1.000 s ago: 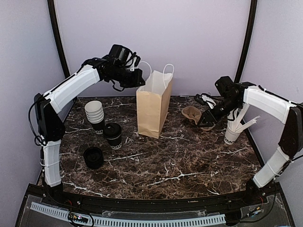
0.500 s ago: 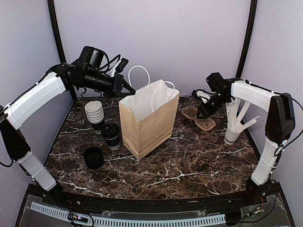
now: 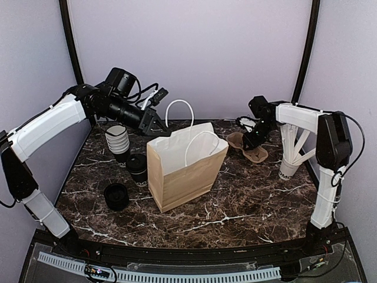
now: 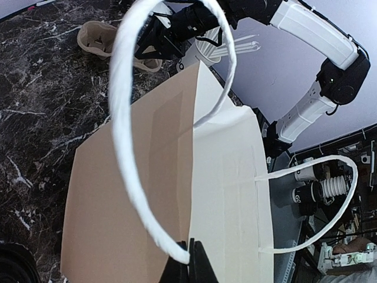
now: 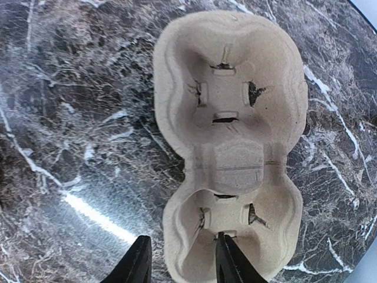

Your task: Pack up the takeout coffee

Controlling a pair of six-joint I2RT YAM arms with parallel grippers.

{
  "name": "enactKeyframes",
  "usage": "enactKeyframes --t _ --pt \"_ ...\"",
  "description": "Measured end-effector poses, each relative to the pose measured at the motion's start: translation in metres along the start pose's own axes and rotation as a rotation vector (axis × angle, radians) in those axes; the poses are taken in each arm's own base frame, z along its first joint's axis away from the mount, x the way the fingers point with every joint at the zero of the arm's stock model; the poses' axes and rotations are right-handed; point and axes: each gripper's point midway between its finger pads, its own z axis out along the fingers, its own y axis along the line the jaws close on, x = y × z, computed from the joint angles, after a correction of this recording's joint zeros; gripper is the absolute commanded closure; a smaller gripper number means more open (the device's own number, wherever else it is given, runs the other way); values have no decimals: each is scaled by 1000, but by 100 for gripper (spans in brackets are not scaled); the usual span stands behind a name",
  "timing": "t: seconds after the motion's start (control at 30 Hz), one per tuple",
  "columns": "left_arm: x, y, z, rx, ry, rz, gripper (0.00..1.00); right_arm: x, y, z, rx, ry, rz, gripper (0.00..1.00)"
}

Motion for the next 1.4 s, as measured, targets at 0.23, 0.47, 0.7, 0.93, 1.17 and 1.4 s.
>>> enactKeyframes --t 0.23,0.47,0.7,0.93,1.17,1.4 --pt "5 1 3 0 21 31 80 3 -9 19 36 37 2 61" --pt "6 5 4 -21 24 45 64 -2 -18 23 66 28 5 61" --pt "5 7 4 -33 22 53 62 -16 -28 23 90 0 8 58" --pt "5 10 3 -49 19 58 61 -25 -40 37 95 9 19 57" --pt "5 14 5 -65 17 60 61 -18 -43 41 83 43 27 57" --pt "4 15 5 -71 12 64 61 -16 -44 42 50 46 31 57"
